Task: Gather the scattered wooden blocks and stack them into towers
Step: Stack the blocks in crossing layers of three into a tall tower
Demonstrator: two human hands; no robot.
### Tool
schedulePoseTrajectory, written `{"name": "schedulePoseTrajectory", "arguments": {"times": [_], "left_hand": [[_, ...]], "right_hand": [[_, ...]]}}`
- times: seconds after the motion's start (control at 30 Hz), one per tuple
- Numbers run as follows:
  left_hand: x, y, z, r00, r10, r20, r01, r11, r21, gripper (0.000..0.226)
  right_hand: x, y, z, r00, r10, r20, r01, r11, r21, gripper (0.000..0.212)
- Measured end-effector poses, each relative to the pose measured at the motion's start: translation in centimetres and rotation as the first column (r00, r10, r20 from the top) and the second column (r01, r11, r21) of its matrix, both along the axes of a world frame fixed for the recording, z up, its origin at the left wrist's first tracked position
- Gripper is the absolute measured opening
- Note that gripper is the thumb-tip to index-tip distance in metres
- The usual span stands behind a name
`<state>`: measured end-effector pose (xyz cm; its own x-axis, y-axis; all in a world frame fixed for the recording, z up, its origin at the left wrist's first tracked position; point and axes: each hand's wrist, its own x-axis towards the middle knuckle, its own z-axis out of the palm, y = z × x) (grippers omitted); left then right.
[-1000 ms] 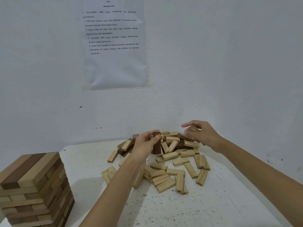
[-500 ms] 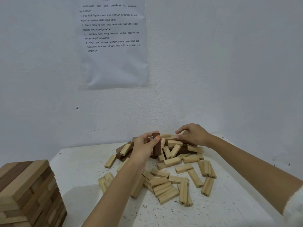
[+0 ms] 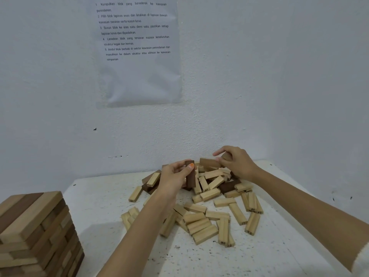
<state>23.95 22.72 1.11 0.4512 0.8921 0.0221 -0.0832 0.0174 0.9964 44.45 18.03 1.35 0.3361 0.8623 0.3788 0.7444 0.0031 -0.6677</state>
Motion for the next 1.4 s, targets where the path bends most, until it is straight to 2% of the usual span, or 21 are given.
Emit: {"name": "schedulePoseTrajectory", "arguments": {"times": [0.07,0.23,0.47,0.63,0.9,1.03,1.2,1.3,1.4], "left_hand": [[-0.2,-0.2,0.3,1.000,0.004,0.030,-0.005,1.000,0.008,0.025],[-0.8,-1.3,1.5,0.997,0.046,0.056,-0.052,0.993,0.106,0.021],[-2.8,-4.1,2.1,1.000,0.015,-0.005,-0.014,0.988,0.151,0.021],[-5.4,-6.5,2.3,0.999,-0.033,-0.020,0.036,0.987,0.157,0.025],[-9.1,-9.6,1.3,0.980,-0.107,-0.168,0.138,0.973,0.187,0.022],[-10.7,-10.9,0.5,0.965,-0.176,-0.194,0.205,0.968,0.143,0.022],[-12.3,-12.2,-0.6,0.956,-0.184,-0.230,0.212,0.972,0.104,0.019],[-13.2,-12.6,-1.5,0.944,-0.173,-0.282,0.206,0.974,0.090,0.021],[-13.9,-12.9,-2.0,0.944,-0.168,-0.285,0.193,0.979,0.060,0.022]], "right_hand": [[-0.4,-0.6,0.6,0.997,-0.016,-0.077,0.022,0.996,0.083,0.008],[-2.4,-3.2,2.2,0.960,0.029,-0.279,0.021,0.984,0.177,0.009],[-5.7,-6.8,2.3,0.873,0.070,-0.483,0.057,0.968,0.243,0.020],[-8.3,-9.6,1.7,0.864,0.070,-0.498,0.045,0.975,0.216,0.019],[-12.1,-12.8,0.2,0.825,0.115,-0.553,0.000,0.979,0.203,0.017],[-13.4,-13.5,-1.1,0.834,0.095,-0.544,-0.011,0.988,0.155,0.013],[-15.6,-14.5,-2.2,0.852,0.065,-0.520,-0.031,0.997,0.075,0.016],[-16.8,-15.2,-2.7,0.820,0.051,-0.570,-0.051,0.999,0.016,0.013],[-17.7,-15.7,-2.9,0.779,0.059,-0.624,-0.099,0.995,-0.029,0.018]]}}
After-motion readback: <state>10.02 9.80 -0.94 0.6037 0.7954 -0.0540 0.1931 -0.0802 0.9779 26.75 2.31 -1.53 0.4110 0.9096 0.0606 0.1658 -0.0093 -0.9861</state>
